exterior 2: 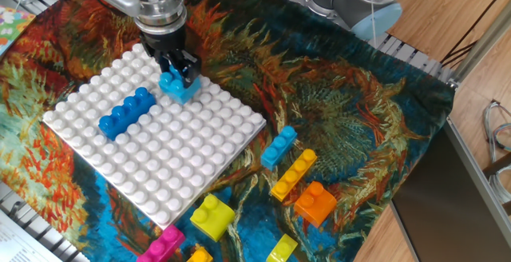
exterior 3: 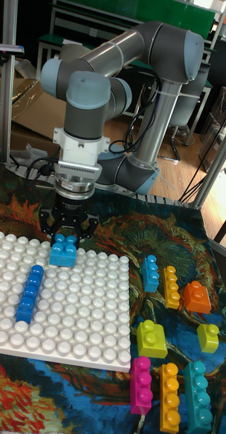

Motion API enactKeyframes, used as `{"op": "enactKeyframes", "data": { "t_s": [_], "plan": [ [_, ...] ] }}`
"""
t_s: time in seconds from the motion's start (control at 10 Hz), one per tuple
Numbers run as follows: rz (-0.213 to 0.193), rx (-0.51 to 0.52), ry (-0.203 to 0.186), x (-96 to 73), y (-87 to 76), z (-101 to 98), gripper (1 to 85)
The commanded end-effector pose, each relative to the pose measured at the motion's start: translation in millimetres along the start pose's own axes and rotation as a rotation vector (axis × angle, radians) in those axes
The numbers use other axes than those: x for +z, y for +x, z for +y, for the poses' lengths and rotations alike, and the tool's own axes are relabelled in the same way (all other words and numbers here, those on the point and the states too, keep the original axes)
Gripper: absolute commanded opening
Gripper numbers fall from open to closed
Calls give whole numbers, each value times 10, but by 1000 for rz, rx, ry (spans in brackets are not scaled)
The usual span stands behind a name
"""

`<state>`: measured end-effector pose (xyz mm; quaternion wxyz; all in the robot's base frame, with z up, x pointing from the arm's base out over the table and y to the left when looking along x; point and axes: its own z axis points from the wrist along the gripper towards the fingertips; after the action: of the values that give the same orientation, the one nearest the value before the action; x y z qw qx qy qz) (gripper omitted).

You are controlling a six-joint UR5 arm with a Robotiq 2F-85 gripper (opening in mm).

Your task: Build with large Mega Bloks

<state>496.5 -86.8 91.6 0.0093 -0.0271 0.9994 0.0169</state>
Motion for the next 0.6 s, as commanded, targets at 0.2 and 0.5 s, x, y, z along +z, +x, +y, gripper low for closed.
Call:
{"op": "enactKeyframes", "data": {
  "t_s": [0.2,0.5],
  "plan": [
    [7,-31,2,62,-34,-62,13],
    [-7,15,-8,60,-90,-98,13]
  ]
}}
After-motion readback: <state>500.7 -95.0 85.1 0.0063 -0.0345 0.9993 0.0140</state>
